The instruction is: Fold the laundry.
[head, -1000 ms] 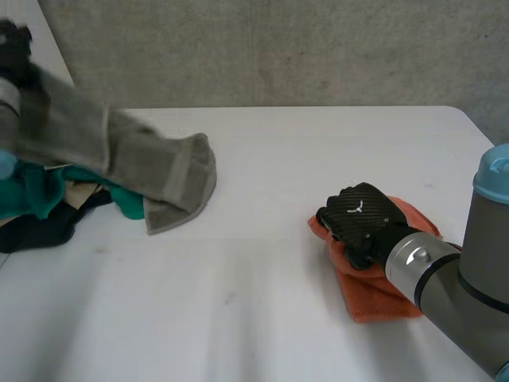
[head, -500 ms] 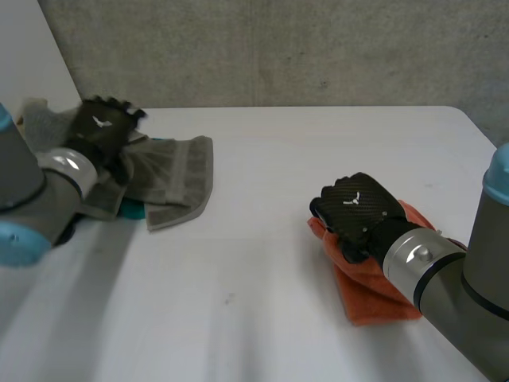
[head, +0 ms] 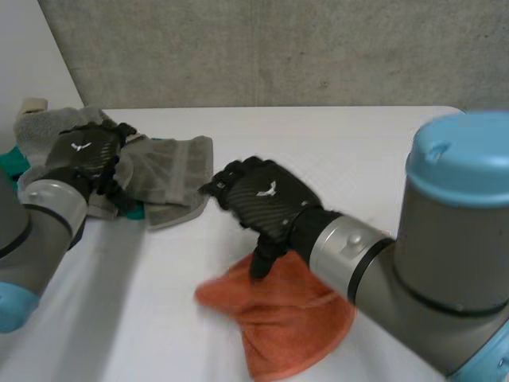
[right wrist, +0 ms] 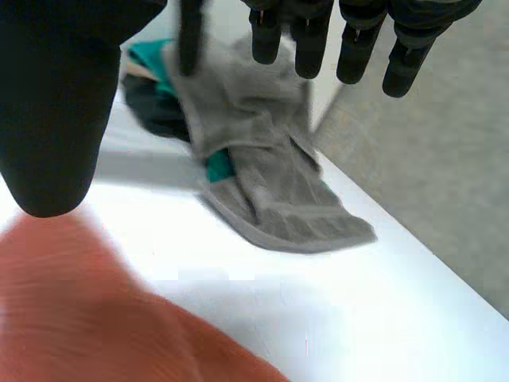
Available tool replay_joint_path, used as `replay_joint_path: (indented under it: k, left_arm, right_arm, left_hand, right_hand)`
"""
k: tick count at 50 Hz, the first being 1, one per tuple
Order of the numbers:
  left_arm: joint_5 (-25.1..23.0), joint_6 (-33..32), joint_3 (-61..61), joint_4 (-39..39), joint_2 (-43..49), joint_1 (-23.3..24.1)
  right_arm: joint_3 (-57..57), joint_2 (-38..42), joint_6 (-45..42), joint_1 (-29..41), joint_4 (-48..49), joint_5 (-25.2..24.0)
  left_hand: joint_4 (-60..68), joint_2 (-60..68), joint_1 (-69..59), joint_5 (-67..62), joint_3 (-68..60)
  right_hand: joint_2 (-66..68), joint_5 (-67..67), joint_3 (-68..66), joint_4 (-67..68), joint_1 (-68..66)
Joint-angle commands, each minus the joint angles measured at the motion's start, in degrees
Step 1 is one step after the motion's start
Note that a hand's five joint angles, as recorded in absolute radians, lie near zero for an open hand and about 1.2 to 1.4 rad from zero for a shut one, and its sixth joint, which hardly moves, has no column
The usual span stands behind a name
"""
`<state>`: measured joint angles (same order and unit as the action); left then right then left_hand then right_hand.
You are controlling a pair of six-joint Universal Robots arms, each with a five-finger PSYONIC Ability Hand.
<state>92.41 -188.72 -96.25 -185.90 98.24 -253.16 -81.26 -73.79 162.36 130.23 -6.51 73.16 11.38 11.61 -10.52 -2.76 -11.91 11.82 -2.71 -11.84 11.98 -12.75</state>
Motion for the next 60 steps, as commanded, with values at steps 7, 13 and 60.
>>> replay_joint_path:
  k: [7, 13, 60]
  left_arm:
    - [-6.5, 0.7, -8.9, 14.8, -6.8, 6.5]
    - [-5.7, 2.8, -12.3, 15.7, -6.0, 12.6]
    - [-1.0, -6.3, 18.3, -3.5, 15.6, 13.1]
  right_arm:
    - [2.3, -2.6, -12.3, -17.8, -15.9, 3.0]
    - [-3.4, -0.7, -29.4, -22.0, -17.7, 0.1]
    - [4.4, 6.5, -3.0, -19.5, 2.8, 3.5]
  left_hand:
    - [-1.4, -1.6, 0.5, 2.8, 1.9]
    - [-1.4, -1.6, 0.5, 2.8, 1.9]
    - [68.6, 68.4, -69.5, -67.2, -68.1]
  right_hand:
    - [-1.8, 2.7, 1.8, -2.0, 2.7]
    - [5.0, -4.1, -5.0, 4.9, -4.1]
    - [-1.8, 2.7, 1.8, -2.0, 2.7]
